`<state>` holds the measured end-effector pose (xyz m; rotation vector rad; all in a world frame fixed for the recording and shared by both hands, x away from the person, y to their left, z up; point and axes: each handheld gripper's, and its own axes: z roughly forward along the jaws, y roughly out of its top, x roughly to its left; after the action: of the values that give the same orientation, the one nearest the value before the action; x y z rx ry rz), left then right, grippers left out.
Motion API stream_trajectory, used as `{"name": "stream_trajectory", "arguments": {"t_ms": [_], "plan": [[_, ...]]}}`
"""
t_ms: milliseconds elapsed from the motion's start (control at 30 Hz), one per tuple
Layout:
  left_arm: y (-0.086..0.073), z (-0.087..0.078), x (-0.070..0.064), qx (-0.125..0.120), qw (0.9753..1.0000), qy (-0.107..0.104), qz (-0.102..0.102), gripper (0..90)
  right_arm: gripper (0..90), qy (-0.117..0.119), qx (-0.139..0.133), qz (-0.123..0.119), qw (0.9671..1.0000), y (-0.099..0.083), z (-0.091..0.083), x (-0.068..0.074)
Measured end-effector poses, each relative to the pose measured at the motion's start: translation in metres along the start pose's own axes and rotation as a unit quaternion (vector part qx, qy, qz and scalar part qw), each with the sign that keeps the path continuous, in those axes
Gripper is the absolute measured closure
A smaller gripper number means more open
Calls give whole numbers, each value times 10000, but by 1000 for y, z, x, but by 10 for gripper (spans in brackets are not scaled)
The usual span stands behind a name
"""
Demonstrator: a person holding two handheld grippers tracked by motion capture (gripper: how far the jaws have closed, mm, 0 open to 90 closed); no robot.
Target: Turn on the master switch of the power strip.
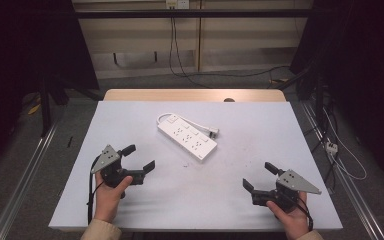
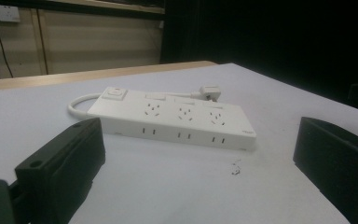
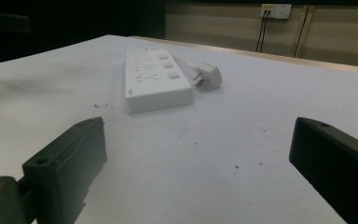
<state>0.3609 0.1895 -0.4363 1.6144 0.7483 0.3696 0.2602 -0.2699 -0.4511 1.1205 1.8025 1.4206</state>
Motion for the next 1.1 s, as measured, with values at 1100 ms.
{"name": "stream_trajectory", "arguments": {"t_ms": [1100], "plan": [[14, 54, 2, 179, 9998, -117, -15, 28, 39, 101, -39, -10, 9999, 1, 2, 0]]}}
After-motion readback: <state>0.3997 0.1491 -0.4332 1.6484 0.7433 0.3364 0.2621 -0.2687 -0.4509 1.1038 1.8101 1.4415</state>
